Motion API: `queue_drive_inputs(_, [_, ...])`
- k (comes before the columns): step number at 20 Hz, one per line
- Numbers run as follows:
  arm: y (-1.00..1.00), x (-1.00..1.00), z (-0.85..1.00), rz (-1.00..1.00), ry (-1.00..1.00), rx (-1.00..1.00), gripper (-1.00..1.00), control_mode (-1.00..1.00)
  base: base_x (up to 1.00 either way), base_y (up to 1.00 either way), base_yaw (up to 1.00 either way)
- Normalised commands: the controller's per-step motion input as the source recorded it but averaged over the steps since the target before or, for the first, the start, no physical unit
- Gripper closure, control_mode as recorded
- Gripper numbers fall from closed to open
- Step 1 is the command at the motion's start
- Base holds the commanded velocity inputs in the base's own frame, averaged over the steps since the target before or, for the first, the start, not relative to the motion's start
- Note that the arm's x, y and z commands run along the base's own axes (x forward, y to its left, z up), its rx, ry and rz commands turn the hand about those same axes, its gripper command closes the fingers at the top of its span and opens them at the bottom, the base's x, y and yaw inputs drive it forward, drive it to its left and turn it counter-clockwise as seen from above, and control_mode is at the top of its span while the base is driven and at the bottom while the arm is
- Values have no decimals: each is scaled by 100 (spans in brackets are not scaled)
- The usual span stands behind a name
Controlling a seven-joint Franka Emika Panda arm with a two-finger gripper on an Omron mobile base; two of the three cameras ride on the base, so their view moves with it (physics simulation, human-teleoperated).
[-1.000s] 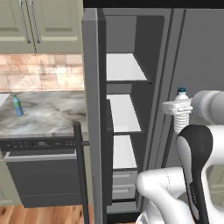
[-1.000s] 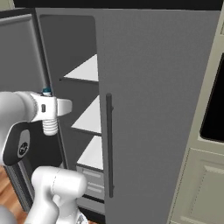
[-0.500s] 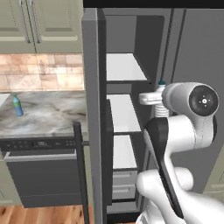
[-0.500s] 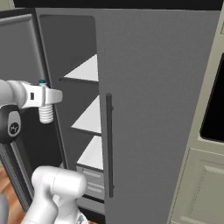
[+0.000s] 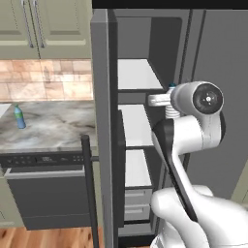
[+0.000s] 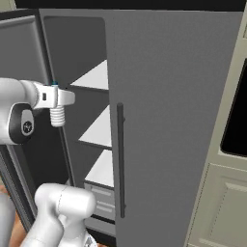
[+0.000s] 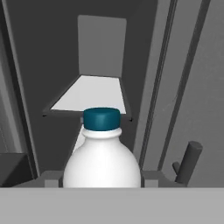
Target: Take the bottled waters from the counter and place them in the freezer to freeze. Close the freezer door after placing the bottles.
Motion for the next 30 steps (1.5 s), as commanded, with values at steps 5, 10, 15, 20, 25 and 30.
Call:
queue_drive_inputs(5, [0,44,6,0,-2,0,100,-100,0,0,0])
queue_drive_inputs(10, [0,45,2,0,-2,5,100,-100,0,0,0])
queue_drive_inputs(15, [0,45,0,0,-2,1,100,-100,0,0,0])
queue_drive_inputs(20, [4,33,0,0,-3,4,100,-100,0,0,0])
queue_drive_inputs(25, [1,20,16,-1,-7,2,100,-100,0,0,0])
queue_drive_inputs(30, [1,0,44,-2,-12,0,100,-100,0,0,0])
